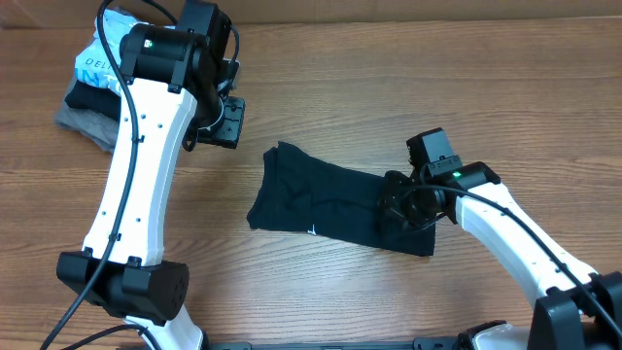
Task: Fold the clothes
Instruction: 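Fold the right end of the shirt strip leftward with the right gripper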
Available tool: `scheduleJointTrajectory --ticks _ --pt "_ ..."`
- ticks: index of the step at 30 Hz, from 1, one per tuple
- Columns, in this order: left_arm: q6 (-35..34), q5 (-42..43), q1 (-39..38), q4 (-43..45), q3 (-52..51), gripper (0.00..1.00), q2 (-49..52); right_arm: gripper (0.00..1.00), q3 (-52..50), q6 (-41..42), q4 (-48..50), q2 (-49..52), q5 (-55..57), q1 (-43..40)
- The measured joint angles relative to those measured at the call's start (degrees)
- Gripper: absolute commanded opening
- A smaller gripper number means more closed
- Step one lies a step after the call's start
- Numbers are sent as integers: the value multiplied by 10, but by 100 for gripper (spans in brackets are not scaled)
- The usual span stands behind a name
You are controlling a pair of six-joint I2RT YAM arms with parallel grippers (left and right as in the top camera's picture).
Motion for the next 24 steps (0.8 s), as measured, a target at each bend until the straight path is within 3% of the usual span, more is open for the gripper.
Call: scheduleJointTrajectory --ticks 5,10,15,20,24 --pt "0 0 0 0 0 53 0 48 0 -33 57 3 -36 -2" --pt "0 0 0 0 0 53 0 38 0 -72 62 -12 -76 -30" --pt "0 0 0 0 0 59 0 38 1 -85 -10 -20 -75 -86" --pt "0 11 1 9 0 64 0 20 1 -92 -26 -4 -68 -83" --pt "0 43 2 26 0 64 5 11 0 -83 32 19 -66 -69"
